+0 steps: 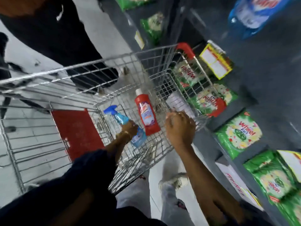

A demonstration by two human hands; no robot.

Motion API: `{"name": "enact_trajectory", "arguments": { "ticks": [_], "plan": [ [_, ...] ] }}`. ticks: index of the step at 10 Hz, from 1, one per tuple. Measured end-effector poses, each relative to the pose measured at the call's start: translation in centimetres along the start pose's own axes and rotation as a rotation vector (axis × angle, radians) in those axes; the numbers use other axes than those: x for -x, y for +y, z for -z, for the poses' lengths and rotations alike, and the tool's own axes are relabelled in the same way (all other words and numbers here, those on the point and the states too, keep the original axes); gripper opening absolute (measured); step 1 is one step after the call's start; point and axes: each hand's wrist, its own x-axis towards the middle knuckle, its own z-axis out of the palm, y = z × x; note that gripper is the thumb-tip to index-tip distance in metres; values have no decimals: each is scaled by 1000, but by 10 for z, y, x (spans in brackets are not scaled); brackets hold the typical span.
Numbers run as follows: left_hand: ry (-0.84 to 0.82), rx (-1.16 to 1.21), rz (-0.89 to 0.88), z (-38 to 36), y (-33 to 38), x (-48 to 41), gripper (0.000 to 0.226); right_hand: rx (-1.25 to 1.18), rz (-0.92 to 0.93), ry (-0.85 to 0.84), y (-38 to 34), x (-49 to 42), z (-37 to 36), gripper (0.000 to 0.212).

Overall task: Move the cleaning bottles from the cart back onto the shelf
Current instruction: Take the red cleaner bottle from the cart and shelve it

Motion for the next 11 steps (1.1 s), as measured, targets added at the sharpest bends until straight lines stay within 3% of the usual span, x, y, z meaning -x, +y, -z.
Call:
{"name": "enact_trajectory", "arguments": {
  "ticks": [2,3,4,6,7,8,10,11],
  "plan": [
    [-136,152,89,-33,-4,-24,67,63,28,-15,1,-2,-8,17],
    [23,210,205,-59,11,-47,49,51,46,0,2,-2,-12,19],
    [-8,294,274,-69,9,-57,50,53,56,15,4,0,-15,23],
    [-84,275,169,-53,15,-30,45,65,46,-50,8,-5,-15,34],
    [-122,237,75,-31,25,2,26,-60,22,-63,8,-2,-10,40],
    [-97,283,-71,-7,46,50,21,-287,-30,-148,7,-3,5,40],
    [-211,412,-339,19,90,160,39,-991,-118,-419,16,15,59,46],
    [-289,381,-546,13,106,212,40,-1267,-37,-388,23,48,93,29]
  ]
}}
